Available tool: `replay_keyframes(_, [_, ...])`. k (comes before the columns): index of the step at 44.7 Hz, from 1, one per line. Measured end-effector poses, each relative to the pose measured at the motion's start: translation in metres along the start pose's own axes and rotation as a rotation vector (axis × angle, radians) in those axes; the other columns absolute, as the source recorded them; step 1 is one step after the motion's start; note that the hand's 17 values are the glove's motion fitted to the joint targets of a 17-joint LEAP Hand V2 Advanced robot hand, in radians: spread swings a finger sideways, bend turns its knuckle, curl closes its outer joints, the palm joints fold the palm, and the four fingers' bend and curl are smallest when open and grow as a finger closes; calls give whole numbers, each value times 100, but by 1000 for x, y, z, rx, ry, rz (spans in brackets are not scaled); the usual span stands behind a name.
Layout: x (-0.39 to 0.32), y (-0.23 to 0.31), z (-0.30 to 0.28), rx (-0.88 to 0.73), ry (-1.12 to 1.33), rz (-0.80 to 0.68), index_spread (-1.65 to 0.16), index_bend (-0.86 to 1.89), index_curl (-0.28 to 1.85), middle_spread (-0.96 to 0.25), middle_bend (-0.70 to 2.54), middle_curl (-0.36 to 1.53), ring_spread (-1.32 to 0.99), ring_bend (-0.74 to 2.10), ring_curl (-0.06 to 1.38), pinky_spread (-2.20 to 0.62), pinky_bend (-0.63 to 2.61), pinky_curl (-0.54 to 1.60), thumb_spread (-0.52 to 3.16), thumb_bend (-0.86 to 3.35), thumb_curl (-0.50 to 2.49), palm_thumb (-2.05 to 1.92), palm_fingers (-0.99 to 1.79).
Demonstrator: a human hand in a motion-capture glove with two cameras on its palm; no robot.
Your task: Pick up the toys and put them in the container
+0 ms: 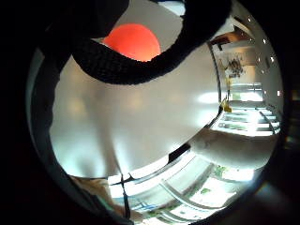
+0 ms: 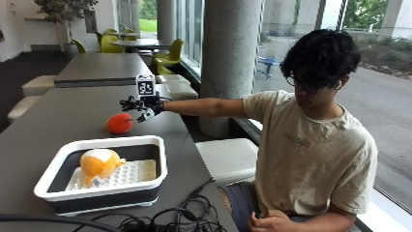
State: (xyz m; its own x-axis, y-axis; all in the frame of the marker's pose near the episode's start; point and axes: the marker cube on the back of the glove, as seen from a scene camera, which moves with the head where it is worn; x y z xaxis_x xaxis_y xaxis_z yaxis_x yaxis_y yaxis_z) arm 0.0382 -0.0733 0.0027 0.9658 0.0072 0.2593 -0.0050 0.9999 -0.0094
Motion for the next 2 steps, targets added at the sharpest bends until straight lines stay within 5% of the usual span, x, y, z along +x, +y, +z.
replay_keyframes(2, [2,-1,7,6,-166,-24,-29,13,26,-6,9,14,-5,19,32,0,97,36,149,-1,27,3,-23])
